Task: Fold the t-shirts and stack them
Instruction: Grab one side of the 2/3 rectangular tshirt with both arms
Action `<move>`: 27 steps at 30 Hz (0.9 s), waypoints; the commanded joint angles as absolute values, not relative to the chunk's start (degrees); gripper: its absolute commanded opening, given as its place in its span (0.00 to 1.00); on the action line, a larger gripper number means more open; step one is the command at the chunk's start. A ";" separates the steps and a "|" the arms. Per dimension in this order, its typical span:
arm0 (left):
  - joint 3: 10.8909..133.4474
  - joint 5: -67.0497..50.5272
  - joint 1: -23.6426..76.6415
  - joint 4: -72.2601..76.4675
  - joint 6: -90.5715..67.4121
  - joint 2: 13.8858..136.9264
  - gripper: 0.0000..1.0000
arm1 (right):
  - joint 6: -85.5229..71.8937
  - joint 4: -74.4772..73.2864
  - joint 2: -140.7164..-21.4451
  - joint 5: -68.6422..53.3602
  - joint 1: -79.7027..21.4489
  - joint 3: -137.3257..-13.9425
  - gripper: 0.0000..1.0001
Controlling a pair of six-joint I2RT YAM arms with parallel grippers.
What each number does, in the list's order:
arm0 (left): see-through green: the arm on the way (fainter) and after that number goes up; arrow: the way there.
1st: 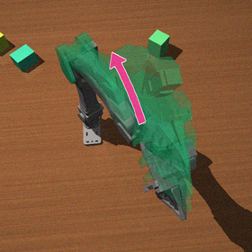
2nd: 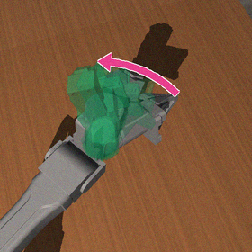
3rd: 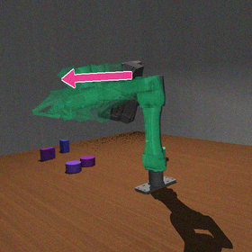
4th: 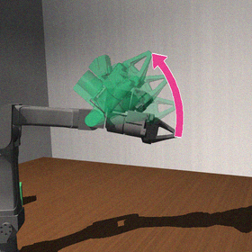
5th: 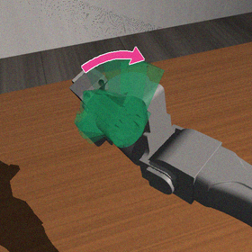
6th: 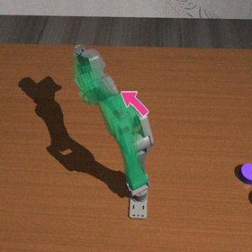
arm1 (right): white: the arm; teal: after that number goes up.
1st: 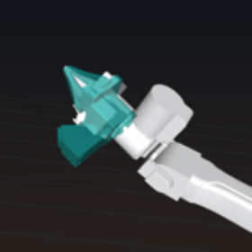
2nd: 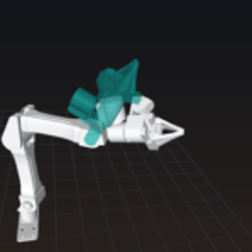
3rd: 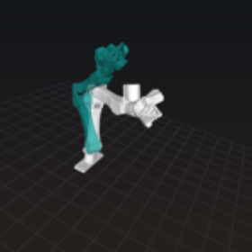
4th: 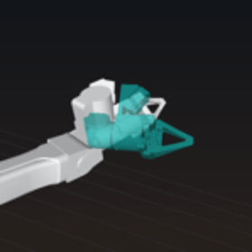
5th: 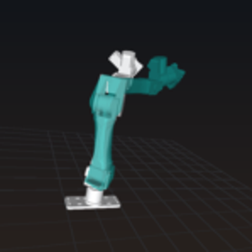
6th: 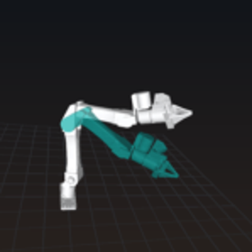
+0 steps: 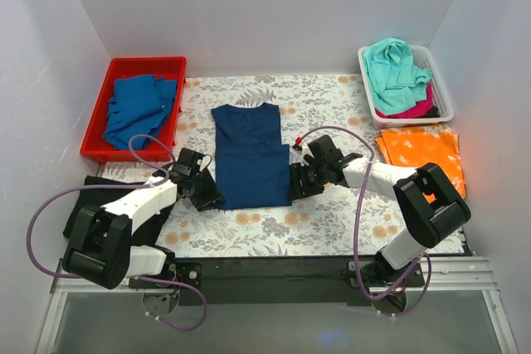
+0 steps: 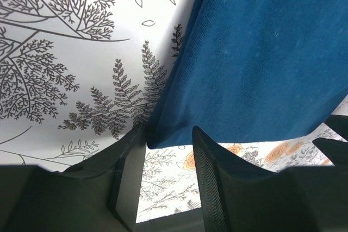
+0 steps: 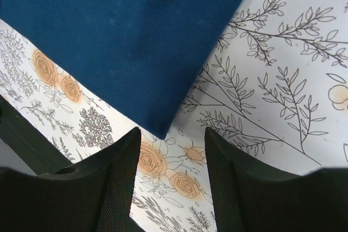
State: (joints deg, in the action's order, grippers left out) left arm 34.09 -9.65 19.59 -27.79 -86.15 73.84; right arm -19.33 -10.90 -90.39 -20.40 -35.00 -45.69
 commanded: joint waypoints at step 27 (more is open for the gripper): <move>31.02 -14.33 19.34 -27.50 -87.01 72.25 0.00 | -18.55 -13.09 -95.19 -24.17 -36.83 -46.76 0.01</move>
